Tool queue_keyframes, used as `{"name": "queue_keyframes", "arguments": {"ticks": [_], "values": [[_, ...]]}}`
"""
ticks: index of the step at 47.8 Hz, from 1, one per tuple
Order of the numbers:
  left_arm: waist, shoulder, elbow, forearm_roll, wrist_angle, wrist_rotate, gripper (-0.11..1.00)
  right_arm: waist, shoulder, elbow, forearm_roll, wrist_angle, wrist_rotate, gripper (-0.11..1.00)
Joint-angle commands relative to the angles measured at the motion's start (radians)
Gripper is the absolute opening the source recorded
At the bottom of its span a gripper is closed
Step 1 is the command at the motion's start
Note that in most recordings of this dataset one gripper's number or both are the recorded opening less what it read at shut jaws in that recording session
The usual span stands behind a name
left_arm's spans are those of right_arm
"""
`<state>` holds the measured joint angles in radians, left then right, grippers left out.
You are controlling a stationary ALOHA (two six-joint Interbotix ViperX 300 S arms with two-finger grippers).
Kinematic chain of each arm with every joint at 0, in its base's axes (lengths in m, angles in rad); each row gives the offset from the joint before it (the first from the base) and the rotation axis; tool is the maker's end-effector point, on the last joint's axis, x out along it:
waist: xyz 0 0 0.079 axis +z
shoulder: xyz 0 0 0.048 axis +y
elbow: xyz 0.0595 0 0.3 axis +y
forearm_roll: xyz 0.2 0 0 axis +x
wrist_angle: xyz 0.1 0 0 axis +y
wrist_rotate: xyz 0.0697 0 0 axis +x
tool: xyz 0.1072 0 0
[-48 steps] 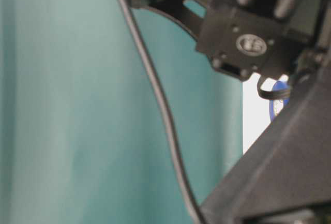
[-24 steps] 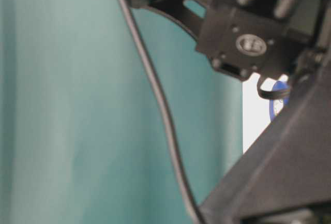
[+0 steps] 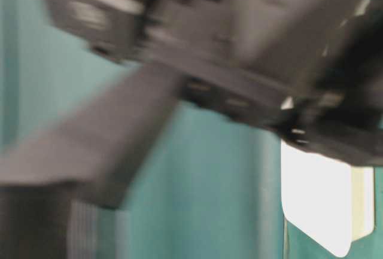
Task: Pick up the tape from a random location and place it into the white case.
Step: 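Lift the teal tape roll with the right gripper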
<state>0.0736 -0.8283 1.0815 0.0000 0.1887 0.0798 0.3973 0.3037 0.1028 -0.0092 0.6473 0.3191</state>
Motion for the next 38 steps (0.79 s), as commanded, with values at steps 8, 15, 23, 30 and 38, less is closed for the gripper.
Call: {"name": "queue_keyframes", "arguments": {"ticks": [8, 15, 23, 30, 38], "values": [[0.003, 0.002, -0.012, -0.002, -0.006, -0.002, 0.85, -0.005, -0.101, -0.018, 0.002, 0.049, 0.002, 0.29], [0.003, 0.002, -0.012, -0.002, -0.006, -0.002, 0.85, -0.011, -0.124, -0.031, 0.002, 0.104, 0.002, 0.29], [0.003, 0.002, -0.012, -0.002, -0.006, -0.002, 0.85, -0.012, -0.152, -0.055, 0.002, 0.152, 0.002, 0.29], [0.003, 0.002, -0.012, -0.002, -0.006, -0.002, 0.85, -0.012, -0.181, -0.071, 0.002, 0.178, 0.002, 0.29], [0.003, 0.000, -0.012, -0.002, -0.006, -0.002, 0.85, -0.011, -0.213, -0.095, 0.000, 0.232, 0.002, 0.29]]}}
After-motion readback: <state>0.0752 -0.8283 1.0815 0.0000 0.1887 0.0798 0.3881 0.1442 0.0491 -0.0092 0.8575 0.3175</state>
